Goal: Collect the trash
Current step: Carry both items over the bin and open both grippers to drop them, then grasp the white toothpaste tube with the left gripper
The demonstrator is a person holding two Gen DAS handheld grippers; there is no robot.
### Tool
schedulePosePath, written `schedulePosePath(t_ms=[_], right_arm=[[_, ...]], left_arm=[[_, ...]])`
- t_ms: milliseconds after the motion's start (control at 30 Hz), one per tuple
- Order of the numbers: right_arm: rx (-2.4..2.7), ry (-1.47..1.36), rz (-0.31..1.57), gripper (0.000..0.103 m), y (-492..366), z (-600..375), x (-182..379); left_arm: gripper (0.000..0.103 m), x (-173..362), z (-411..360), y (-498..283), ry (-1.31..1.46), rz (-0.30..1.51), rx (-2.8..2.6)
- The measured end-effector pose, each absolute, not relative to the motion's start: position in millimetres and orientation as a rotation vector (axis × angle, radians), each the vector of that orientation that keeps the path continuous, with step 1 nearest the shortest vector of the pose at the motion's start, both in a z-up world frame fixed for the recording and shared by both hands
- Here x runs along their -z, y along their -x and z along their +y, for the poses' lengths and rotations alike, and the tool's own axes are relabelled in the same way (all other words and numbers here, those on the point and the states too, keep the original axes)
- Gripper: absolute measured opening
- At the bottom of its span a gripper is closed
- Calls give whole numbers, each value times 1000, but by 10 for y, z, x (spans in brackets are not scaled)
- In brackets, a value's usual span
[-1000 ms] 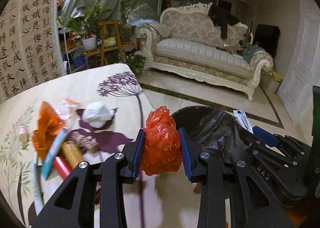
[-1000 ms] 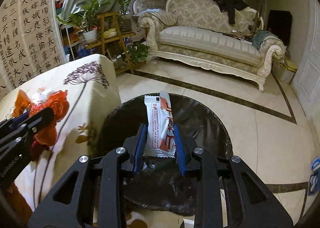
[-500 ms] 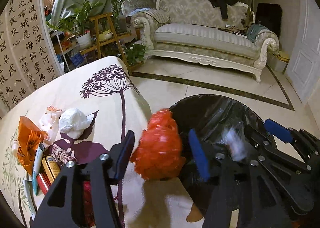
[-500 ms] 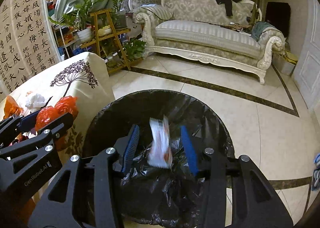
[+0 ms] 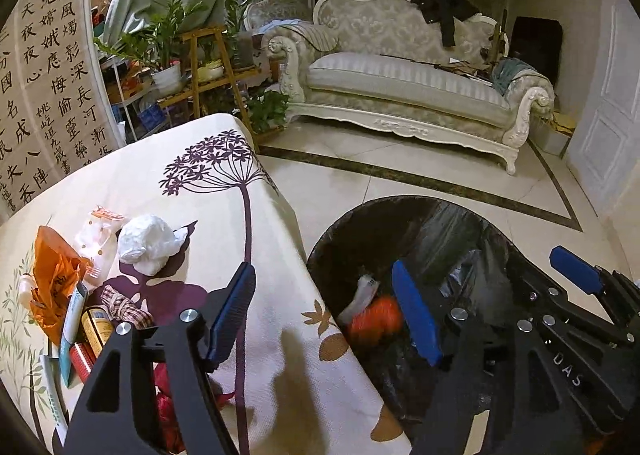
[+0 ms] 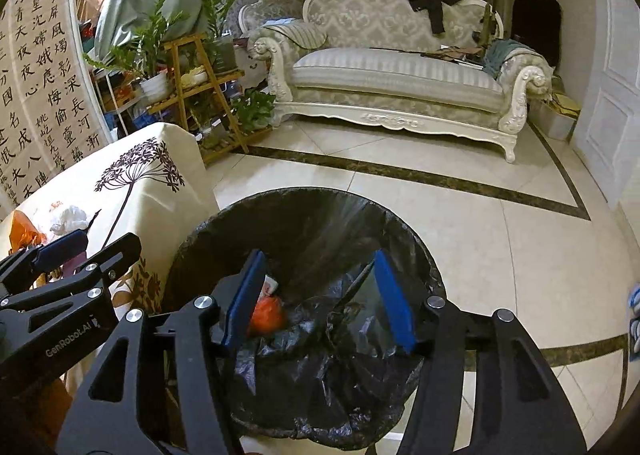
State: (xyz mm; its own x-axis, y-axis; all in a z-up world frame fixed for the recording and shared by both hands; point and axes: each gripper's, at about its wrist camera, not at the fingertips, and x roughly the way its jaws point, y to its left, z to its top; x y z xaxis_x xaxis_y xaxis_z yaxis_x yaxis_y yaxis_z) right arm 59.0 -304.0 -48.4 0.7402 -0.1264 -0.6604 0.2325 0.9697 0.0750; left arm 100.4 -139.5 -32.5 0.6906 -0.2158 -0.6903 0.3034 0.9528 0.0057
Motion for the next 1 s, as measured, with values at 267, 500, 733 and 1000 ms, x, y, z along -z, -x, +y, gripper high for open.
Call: schedulePosePath(t_ms=[267,500,733,1000], right_arm=[[172,-145,712,66,-522,-2904,434],[109,-134,708,66,-410,-2626,365],[24,-125,716,66,-302,-2247,323],[-60,-105,741,66,-253,-1824,329]], left_arm=[[73,175,-1216,-850,-104,728,274],[74,29,-824,-569,-92,701,204],[74,9,-235,-323,-77,698,71],[74,224,483,-224,-34,767,-94]])
